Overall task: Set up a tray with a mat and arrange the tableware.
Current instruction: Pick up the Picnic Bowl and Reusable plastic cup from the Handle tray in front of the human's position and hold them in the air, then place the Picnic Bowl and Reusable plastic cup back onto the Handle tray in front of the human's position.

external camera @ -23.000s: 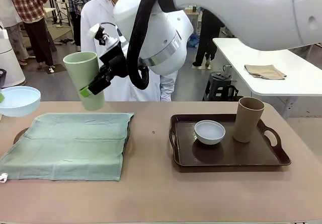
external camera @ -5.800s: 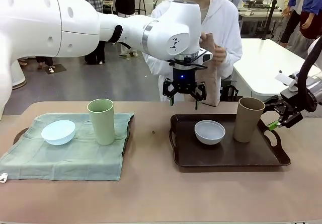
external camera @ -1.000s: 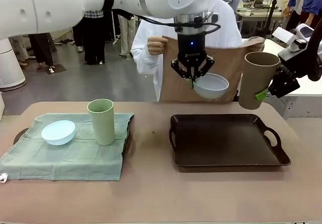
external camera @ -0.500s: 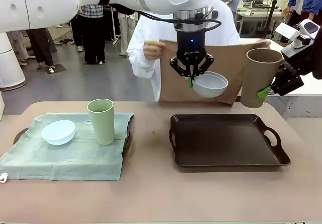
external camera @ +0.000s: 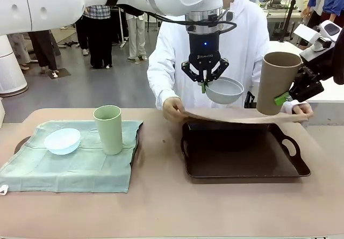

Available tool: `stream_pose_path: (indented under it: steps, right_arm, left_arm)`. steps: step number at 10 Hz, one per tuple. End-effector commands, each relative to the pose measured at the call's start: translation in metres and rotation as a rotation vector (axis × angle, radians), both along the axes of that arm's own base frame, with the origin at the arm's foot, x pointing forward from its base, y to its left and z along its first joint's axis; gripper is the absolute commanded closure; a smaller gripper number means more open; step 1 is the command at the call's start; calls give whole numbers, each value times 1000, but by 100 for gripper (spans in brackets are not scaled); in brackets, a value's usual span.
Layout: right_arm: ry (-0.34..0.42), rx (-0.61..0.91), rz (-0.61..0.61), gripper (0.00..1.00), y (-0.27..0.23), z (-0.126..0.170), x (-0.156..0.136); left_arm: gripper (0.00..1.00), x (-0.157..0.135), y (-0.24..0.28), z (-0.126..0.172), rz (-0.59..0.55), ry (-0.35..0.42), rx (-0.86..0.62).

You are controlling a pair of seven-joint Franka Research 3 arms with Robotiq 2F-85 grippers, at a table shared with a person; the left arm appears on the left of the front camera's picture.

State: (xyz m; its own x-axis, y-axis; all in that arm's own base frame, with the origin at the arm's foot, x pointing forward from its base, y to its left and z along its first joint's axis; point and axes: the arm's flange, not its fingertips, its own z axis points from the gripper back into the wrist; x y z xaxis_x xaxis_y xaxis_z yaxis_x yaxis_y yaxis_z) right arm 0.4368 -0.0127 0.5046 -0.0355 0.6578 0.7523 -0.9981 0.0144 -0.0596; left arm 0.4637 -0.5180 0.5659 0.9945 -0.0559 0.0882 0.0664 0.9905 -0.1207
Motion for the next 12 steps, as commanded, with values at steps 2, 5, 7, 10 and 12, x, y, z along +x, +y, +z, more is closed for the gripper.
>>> stream_pose_path:
  steps: [2, 5, 7, 10, 12]
  right_arm:
    - [-9, -7, 1, 100, 1, 0, 1]
    - [-9, -7, 1, 100, 1, 0, 1]
    - [-9, -7, 1, 100, 1, 0, 1]
    - [-9, -7, 1, 100, 1, 0, 1]
    - [-9, -7, 1, 100, 1, 0, 1]
  left_arm:
    - [100, 1, -1, 4, -12, -6, -8]
    - [100, 1, -1, 4, -12, -6, -8]
    - [100, 1, -1, 4, -12, -6, -8]
    - [100, 1, -1, 4, -12, -6, -8]
    - [100, 1, -1, 4, -12, -6, -8]
